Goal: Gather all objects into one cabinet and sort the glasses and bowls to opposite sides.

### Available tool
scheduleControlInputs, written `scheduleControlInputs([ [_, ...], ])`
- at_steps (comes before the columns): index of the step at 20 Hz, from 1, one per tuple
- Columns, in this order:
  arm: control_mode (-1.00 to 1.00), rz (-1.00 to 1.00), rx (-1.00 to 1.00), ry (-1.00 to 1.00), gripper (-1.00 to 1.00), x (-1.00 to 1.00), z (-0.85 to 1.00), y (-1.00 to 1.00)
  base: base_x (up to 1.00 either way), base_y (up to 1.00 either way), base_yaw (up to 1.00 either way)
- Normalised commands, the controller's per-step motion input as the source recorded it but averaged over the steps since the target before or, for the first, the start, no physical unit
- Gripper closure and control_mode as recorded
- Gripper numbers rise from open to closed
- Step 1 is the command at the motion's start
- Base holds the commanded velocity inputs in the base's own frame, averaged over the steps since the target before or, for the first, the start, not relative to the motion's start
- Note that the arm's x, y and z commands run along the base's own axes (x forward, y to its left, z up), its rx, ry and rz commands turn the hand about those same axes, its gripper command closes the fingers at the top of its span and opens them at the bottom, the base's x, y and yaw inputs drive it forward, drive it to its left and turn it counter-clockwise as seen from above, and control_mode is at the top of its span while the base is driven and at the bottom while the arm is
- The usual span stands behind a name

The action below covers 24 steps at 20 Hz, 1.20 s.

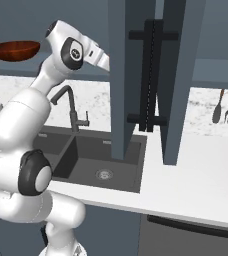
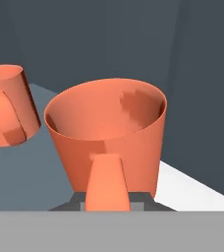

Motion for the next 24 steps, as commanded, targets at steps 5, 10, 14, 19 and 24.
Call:
scheduleControlInputs([
  [5, -1.0, -0.02, 0.0, 0.02, 1.0, 0.18, 0.0, 0.0, 0.0, 0.0, 0.0],
  [10, -1.0, 0.0, 0.0, 0.0, 1.0, 0.22, 0.0, 0.0, 0.0, 0.0, 0.0],
  [14, -1.0, 0.0, 0.0, 0.0, 1.0, 0.14, -0.06, 0.0, 0.0, 0.0, 0.0],
  [19, -1.0, 0.0, 0.0, -0.02, 1.0, 0.03, -0.16, 0.0, 0.0, 0.0, 0.0],
  [24, -1.0, 0.0, 0.0, -0.03, 1.0, 0.07, -0.1, 0.0, 0.0, 0.0, 0.0],
])
